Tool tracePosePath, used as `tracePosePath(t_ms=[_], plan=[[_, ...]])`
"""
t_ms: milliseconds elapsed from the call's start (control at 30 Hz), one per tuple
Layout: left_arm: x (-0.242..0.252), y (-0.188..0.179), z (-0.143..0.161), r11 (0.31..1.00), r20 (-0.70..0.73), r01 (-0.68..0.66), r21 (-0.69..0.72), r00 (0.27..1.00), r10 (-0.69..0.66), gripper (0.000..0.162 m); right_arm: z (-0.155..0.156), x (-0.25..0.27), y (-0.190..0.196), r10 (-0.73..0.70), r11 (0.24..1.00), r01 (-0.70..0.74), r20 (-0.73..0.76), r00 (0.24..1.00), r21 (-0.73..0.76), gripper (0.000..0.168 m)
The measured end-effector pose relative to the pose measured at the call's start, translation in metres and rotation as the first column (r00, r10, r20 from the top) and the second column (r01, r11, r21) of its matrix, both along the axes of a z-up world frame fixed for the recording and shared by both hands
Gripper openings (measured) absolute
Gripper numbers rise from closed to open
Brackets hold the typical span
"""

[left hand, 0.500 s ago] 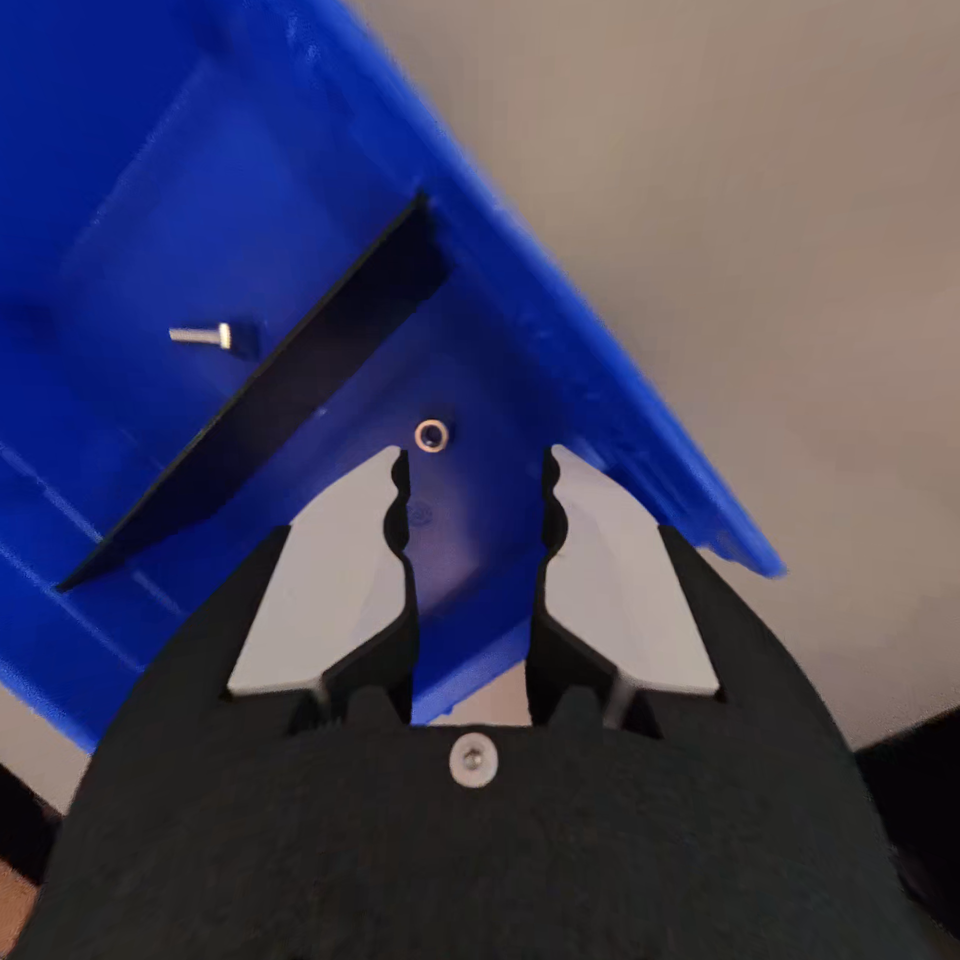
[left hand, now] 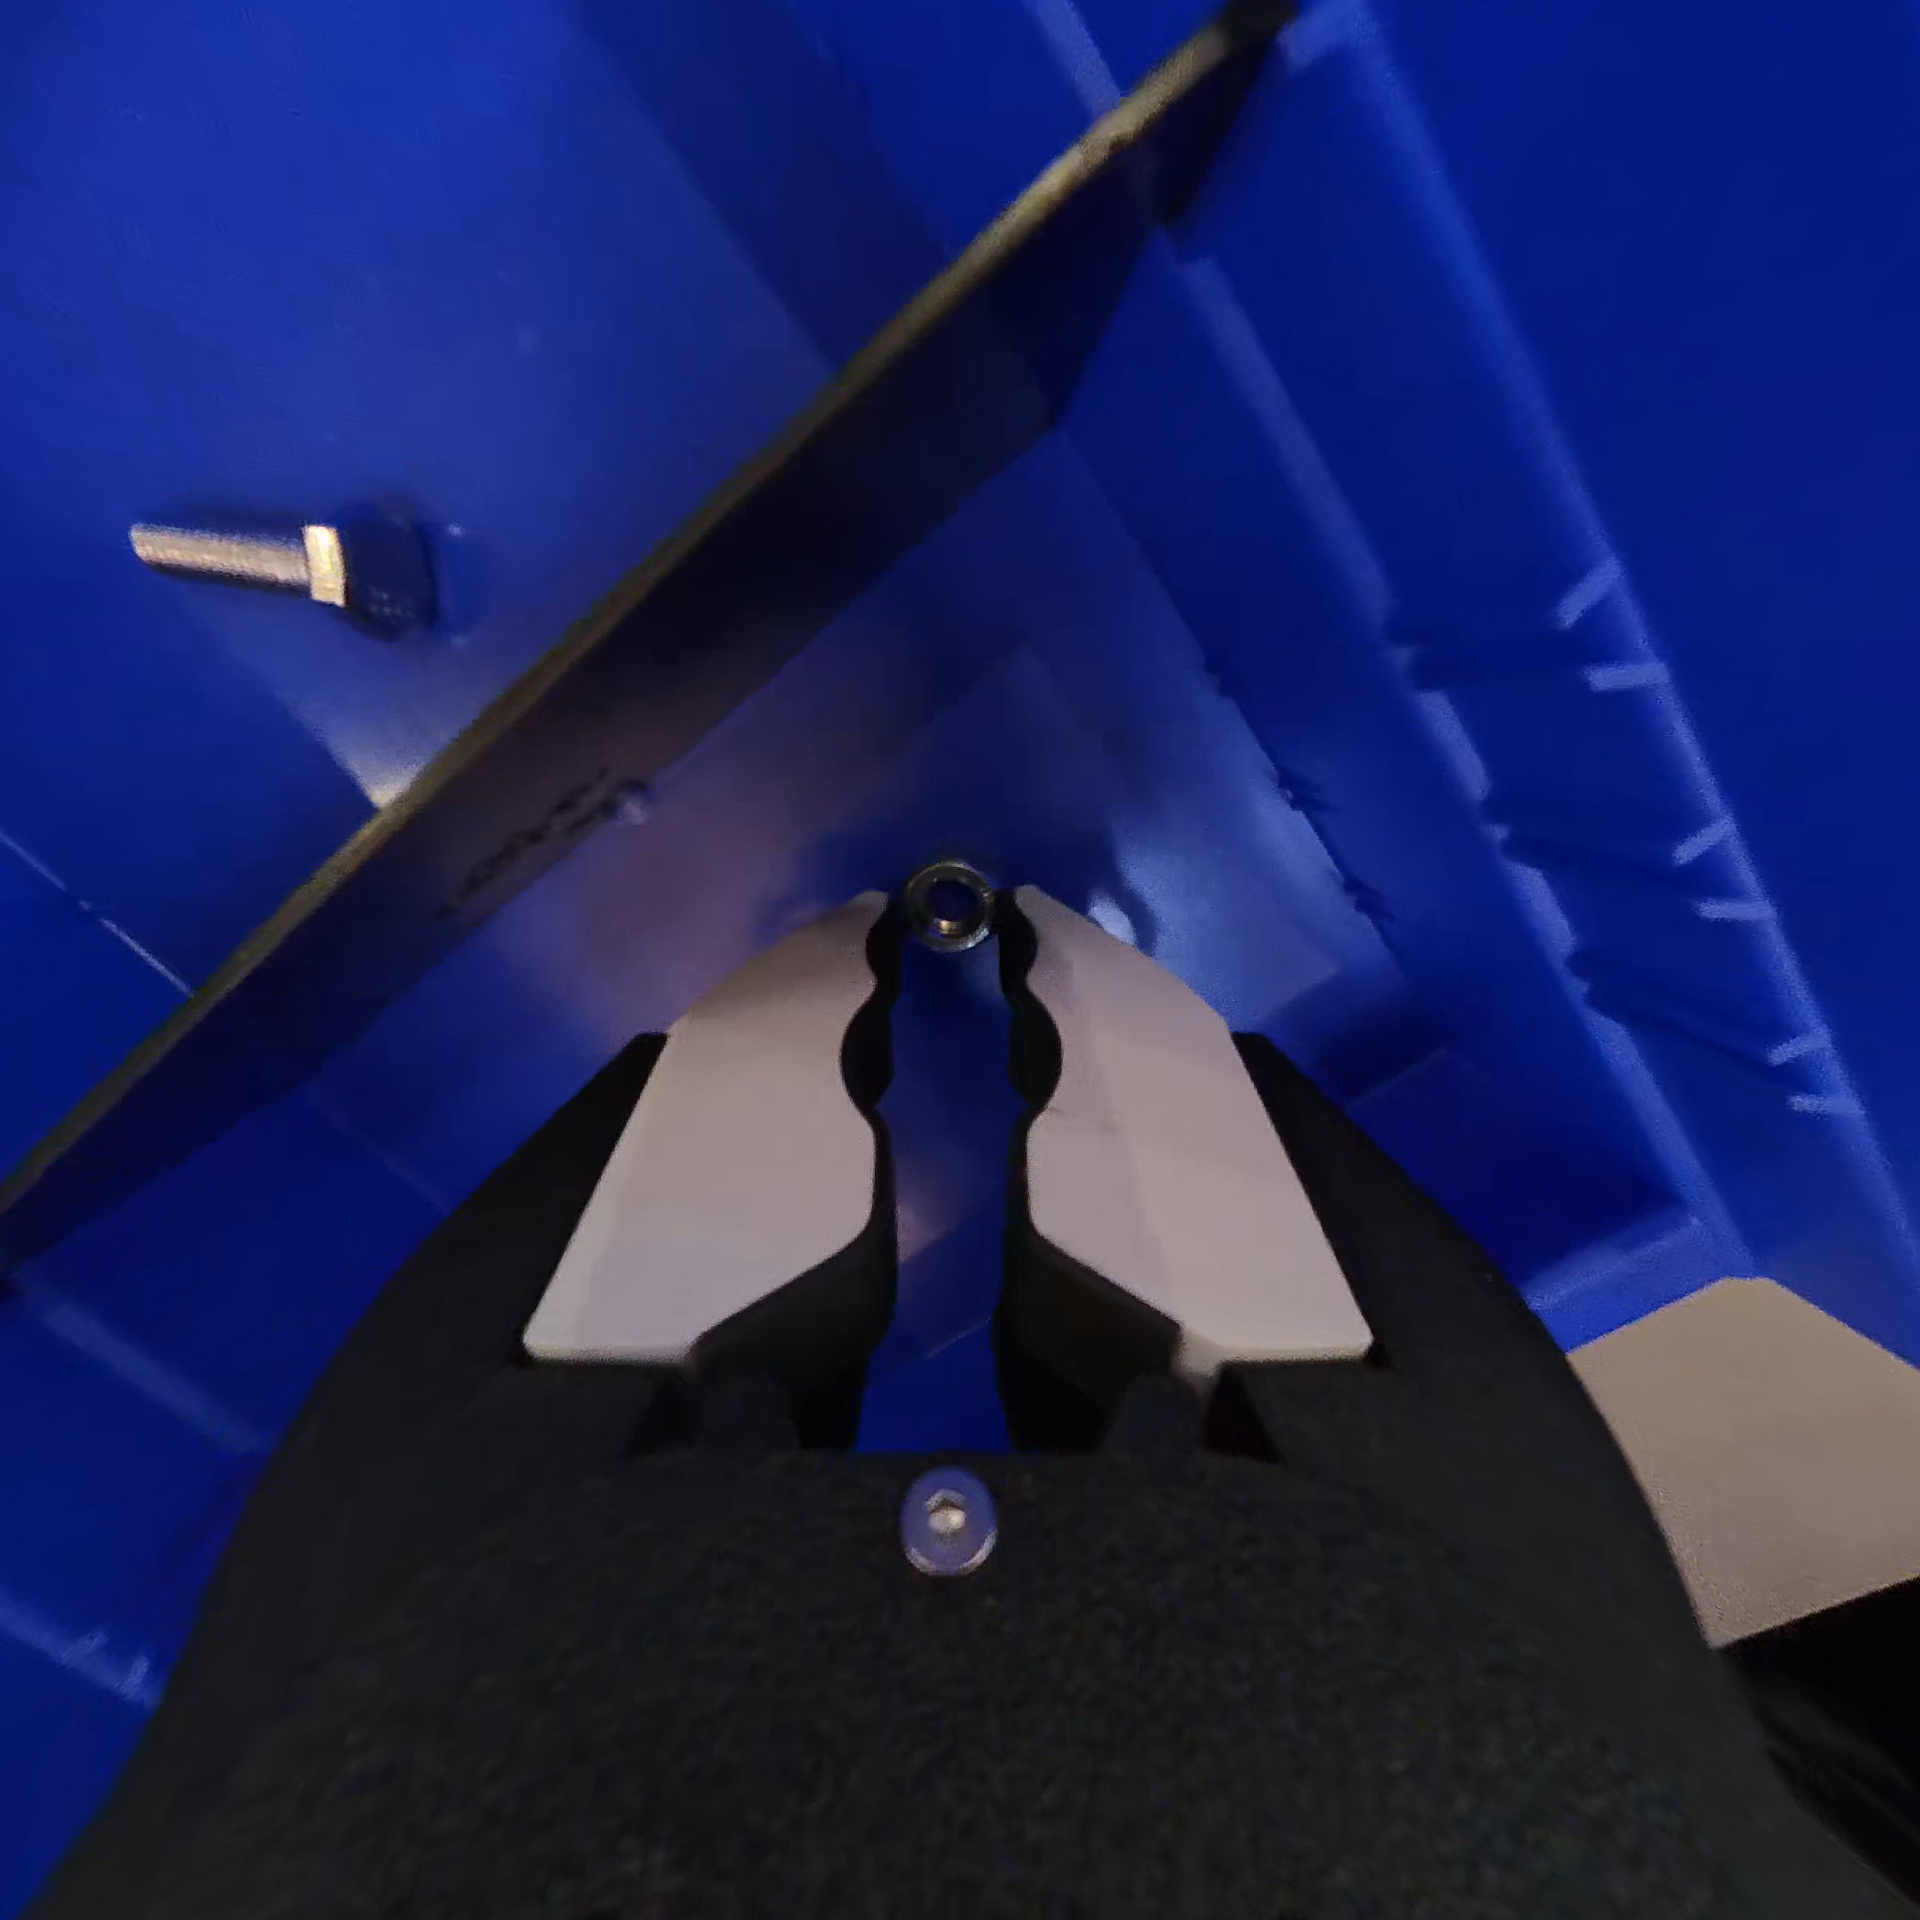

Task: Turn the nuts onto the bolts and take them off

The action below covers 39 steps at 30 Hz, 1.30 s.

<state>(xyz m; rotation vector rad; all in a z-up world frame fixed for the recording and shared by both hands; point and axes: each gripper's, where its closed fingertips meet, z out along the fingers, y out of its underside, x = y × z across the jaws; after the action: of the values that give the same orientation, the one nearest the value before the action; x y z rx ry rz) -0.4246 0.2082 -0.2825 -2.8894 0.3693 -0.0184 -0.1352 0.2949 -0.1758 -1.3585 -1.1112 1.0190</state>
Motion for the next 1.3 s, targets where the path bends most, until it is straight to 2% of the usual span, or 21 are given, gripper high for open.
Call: tracePosePath(t_ms=[133,200,333,433,533,633,767,933,1100,1300], plan=[[-0.004,-0.008,0.003,1.0,-0.024,0.006,-0.018,1.0,-0.007,0.017,0.0,0.0,0.0,-0.003,1.0,0.003,0.002,1.0,0.008,0.051],[-0.011,-0.012,0.018,1.0,-0.062,0.0,0.012,0.998,0.001,0.017,0.001,0.0,-0.001,-0.001,1.0,0.001,0.002,1.0,0.01,0.051],[-0.002,0.0,0.093,0.976,-0.046,0.047,0.211,0.998,-0.038,0.016,0.003,0.0,-0.002,-0.003,1.0,0.003,0.005,1.0,0.031,0.051],[0.042,0.017,0.149,0.916,0.01,0.194,0.351,0.977,-0.211,0.016,0.003,0.0,-0.001,-0.008,0.999,0.007,0.007,1.0,0.034,0.05],[0.095,0.041,0.173,0.848,0.029,0.329,0.417,0.927,-0.373,0.016,0.002,0.0,0.0,-0.005,1.0,0.005,0.008,1.0,0.022,0.05],[0.144,0.067,0.153,0.809,0.027,0.469,0.353,0.86,-0.51,0.016,0.004,0.0,0.0,-0.006,1.0,0.006,0.005,1.0,0.027,0.05],[0.195,0.099,0.095,0.733,-0.004,0.652,0.193,0.747,-0.664,0.016,0.009,0.003,-0.001,-0.008,0.999,0.008,-0.007,1.0,0.044,0.05],[0.221,0.128,0.037,0.633,-0.007,0.773,0.044,0.634,-0.773,0.016,0.013,0.008,0.002,-0.014,0.999,0.014,-0.017,1.0,0.047,0.049],[0.222,0.142,0.016,0.615,0.0,0.789,-0.006,0.615,-0.789,0.016,0.014,0.01,0.004,-0.015,0.999,0.016,-0.022,1.0,0.031,0.048],[0.217,0.14,0.005,0.577,-0.035,0.814,-0.066,0.576,-0.817,0.016,0.011,0.008,0.002,-0.002,1.0,0.003,-0.016,1.0,0.01,0.048]])
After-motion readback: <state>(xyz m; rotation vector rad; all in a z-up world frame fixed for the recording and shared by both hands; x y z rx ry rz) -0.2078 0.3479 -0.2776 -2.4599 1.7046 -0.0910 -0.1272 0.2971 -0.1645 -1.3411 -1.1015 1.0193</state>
